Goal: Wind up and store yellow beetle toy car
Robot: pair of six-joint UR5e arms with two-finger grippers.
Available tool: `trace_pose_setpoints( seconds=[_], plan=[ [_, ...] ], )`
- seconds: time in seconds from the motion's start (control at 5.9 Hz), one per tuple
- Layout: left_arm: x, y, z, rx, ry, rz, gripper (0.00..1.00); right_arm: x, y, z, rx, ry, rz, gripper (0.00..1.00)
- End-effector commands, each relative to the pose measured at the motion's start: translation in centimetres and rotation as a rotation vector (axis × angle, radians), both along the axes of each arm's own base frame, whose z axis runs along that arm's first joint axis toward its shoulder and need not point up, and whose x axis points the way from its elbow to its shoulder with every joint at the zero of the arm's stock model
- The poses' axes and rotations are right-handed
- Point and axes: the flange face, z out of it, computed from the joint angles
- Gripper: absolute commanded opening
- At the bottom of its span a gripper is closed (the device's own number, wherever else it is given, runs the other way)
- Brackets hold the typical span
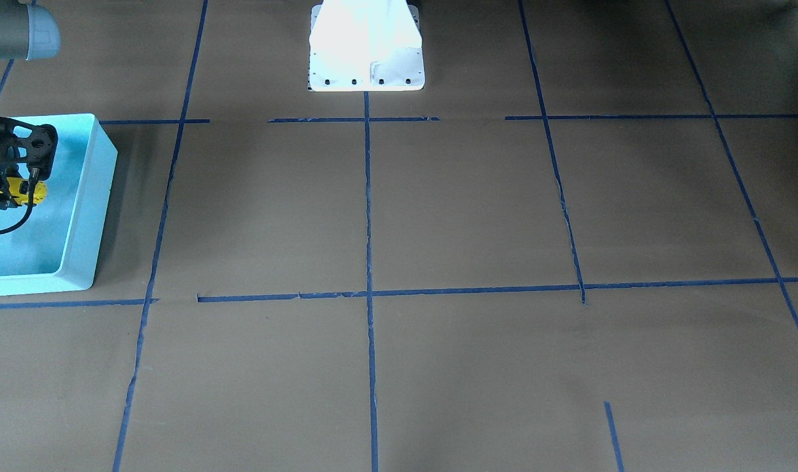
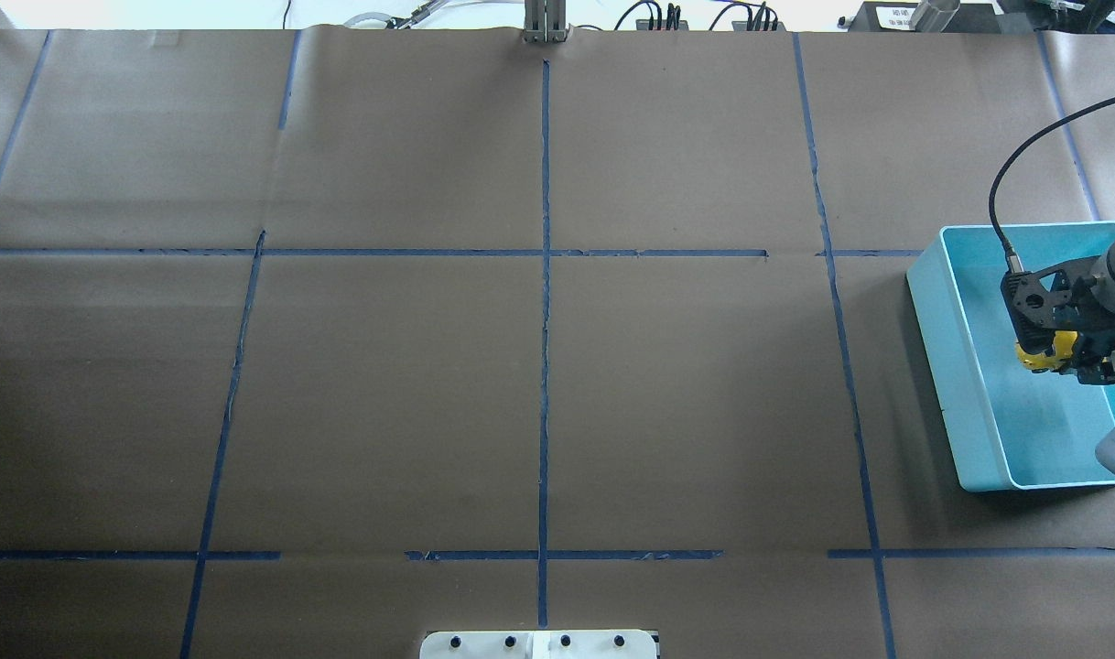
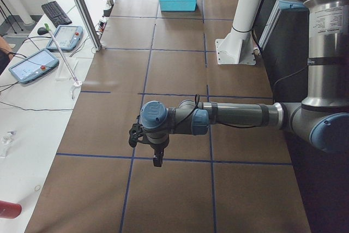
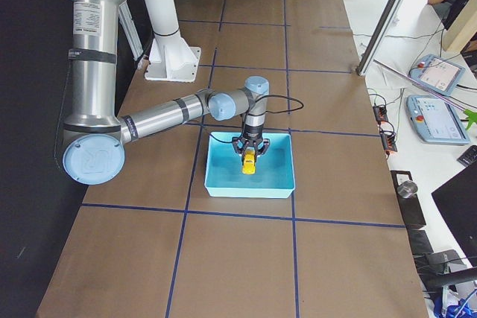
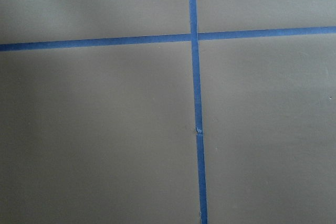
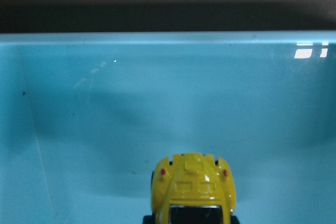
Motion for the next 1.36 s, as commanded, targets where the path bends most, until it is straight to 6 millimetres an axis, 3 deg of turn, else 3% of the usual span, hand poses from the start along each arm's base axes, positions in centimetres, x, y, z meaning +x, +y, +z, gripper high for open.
trace_pose_setpoints(
  seconds=[0.0,0.17,0.51,0.68,0.85,1.02,1.19],
  plan=[
    [0.0,0.0,0.0,0.0,-0.001,0.0,1.0,-0.2,0.2,-0.1,-0.018,-0.023,-0.008,0.87],
    [0.0,0.0,0.0,0.0,0.0,0.0,1.0,-0.3,0.3,-0.2,-0.029,-0.04,-0.012,1.0],
    [0.0,0.0,0.0,-0.002,0.0,-0.001,1.0,-0.5,-0.1,-1.2,-0.012,-0.061,-0.024,1.0],
    [0.0,0.0,0.0,-0.002,0.0,-0.001,1.0,1.4,-2.1,-2.2,-0.011,-0.075,0.029,1.0],
    [0.0,0.0,0.0,-0.002,0.0,-0.001,1.0,5.2,-3.6,-2.0,-0.083,-0.094,0.115,1.0],
    [0.0,0.0,0.0,0.0,-0.001,0.0,1.0,9.4,-6.8,-1.5,-0.126,-0.137,0.221,1.0],
    [0.0,0.0,0.0,0.001,-0.001,0.001,1.0,14.7,-7.4,0.4,-0.229,-0.196,0.329,1.0]
  ],
)
